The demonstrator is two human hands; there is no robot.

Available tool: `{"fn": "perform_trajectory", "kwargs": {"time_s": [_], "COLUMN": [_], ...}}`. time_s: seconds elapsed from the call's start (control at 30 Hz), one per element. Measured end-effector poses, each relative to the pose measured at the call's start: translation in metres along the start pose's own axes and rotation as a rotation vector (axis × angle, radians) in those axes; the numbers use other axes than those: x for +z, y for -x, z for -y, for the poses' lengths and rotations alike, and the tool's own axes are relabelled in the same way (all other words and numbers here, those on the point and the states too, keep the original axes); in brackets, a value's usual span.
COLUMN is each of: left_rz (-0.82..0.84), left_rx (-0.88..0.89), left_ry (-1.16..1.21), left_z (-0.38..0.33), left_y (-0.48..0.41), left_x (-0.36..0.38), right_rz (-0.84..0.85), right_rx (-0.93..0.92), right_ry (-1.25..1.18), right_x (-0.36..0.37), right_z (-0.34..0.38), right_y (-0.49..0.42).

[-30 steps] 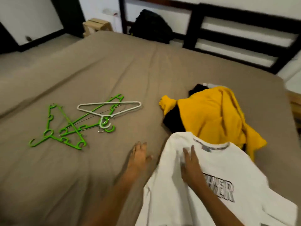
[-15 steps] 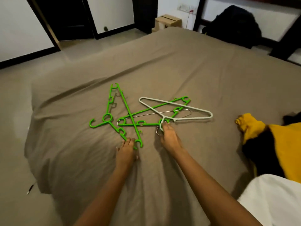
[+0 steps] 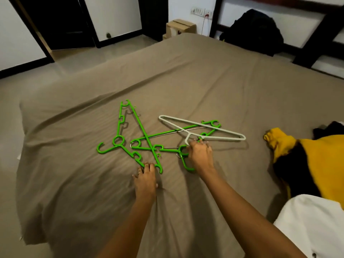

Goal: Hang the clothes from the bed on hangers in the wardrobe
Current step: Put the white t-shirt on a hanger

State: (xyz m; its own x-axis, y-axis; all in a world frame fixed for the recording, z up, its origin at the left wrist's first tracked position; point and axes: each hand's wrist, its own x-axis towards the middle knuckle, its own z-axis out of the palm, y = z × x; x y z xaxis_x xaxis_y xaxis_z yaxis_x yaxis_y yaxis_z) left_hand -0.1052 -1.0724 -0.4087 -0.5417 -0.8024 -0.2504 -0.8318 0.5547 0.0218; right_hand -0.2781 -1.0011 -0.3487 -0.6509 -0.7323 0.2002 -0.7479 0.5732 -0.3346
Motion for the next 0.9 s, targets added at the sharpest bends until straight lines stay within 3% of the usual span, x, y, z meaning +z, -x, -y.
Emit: {"fn": "perform_trajectory", "kwargs": {"time_s": [0.07, 0.1, 0.13, 0.27, 0.37, 0.47, 0.57, 0.67, 0.7, 0.8, 0.9], "left_rz": [0.05, 0.031, -0.053, -0.703, -0.818, -0.788, -0.774, -0.496, -0.382, -0.129, 0.065], "left_rx": [-0.029, -0.054, -0.064, 0.146, 0.429, 0.62, 0.896, 0.977, 0.994, 1.055, 1.204], "left_ry": [0.047, 0.099, 0.172, 0.359, 0.186, 0.017, 0.075, 0.18, 0.226, 0.384, 0.496], "left_z": [0.002, 0.001, -0.002, -0.034, -0.066, -0.105, -0.147, -0.191, -0.207, -0.251, -0.292], "left_y": [0.002, 0.006, 0.012, 0.042, 0.054, 0.062, 0.078, 0.103, 0.111, 0.14, 0.171], "left_x": [-0.004, -0.008, -0.016, -0.07, -0.124, -0.156, -0.169, -0.175, -0.175, -0.176, -0.167], "right_rz": [-0.174, -0.184, -0.201, -0.19, -0.096, 0.015, 0.02, 0.039, 0.098, 0.423, 0.418], "right_rx": [0.004, 0.044, 0.099, 0.225, 0.215, 0.215, 0.232, 0.321, 0.342, 0.342, 0.449], "right_ry": [-0.106, -0.188, -0.273, -0.428, -0.557, -0.679, -0.874, -0.967, -0.897, -0.314, -0.208], "right_x": [-0.025, -0.043, -0.062, -0.134, -0.187, -0.244, -0.301, -0.355, -0.37, -0.39, -0.389], "right_z": [-0.011, -0.015, -0.02, -0.056, -0.081, -0.097, -0.109, -0.151, -0.169, -0.227, -0.257], "right_y": [0.001, 0.003, 0.006, 0.041, 0.079, 0.112, 0.134, 0.165, 0.179, 0.231, 0.284]}}
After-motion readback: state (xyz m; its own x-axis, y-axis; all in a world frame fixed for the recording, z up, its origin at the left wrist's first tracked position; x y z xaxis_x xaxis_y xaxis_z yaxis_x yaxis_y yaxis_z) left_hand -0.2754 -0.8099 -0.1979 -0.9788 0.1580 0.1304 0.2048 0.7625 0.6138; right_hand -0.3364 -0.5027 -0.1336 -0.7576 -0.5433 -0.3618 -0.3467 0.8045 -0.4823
